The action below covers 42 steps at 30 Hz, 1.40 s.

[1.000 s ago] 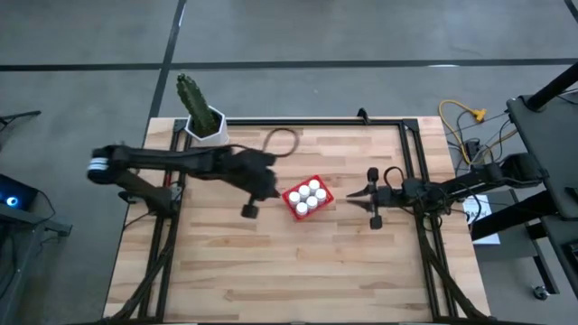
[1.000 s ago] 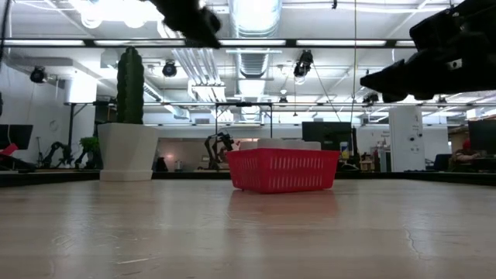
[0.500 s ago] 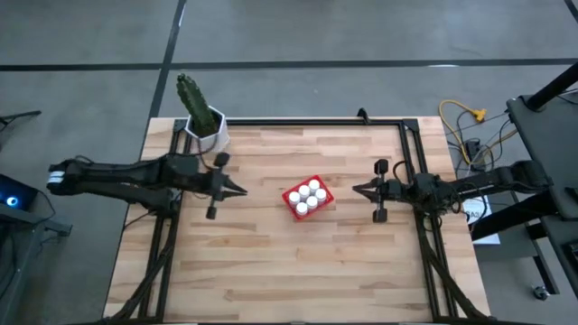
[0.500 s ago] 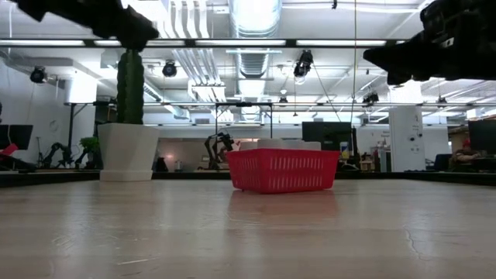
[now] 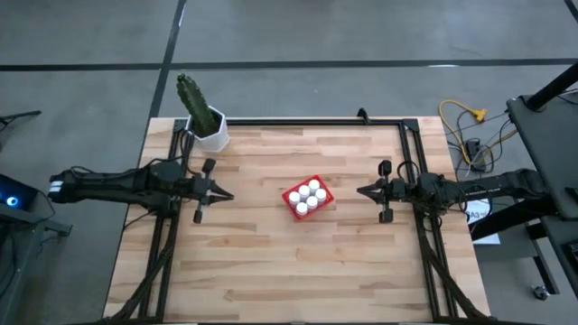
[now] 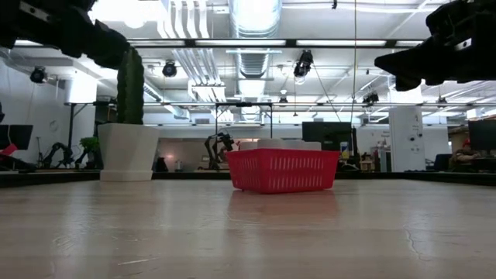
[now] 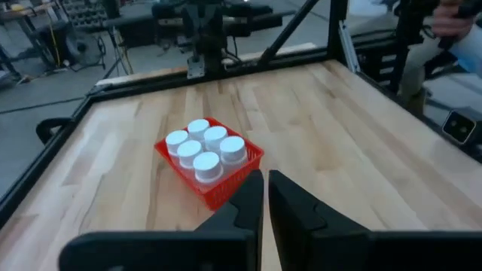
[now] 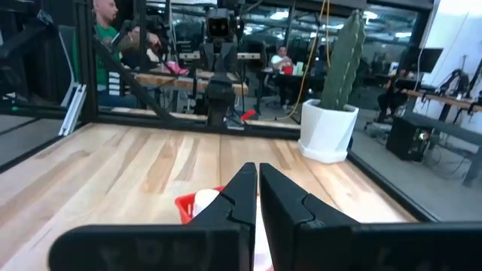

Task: Pick and place pill bottles into a basket
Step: Return to Home Position

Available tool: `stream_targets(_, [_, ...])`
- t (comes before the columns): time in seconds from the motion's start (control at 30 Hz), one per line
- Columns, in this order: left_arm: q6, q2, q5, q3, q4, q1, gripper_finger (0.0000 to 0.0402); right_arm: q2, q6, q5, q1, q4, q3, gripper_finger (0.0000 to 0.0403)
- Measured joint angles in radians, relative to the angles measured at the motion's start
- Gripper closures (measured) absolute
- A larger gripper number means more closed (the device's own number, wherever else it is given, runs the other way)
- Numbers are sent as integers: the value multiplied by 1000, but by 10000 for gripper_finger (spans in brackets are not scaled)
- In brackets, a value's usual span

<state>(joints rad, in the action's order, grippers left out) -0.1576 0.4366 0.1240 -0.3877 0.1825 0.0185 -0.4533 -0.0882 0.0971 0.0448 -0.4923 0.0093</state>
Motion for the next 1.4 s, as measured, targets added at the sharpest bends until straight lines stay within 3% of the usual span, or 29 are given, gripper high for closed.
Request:
stream_targets(0.43, [25,-228,-7,138,-11,0,396,263,25,11,0,274,0,394])
stream_targets(0.67, [47,-330,-119,183,-6,0,396,349,38,83,0,416,0,394])
stream_targets(0.93, [51,-340,-142,213,-7,0,396,400,-2,90,0,454,0,394])
stream_targets(1.4, [122,-346,-220,289,-19,0,396,383,-31,89,0,455,0,394])
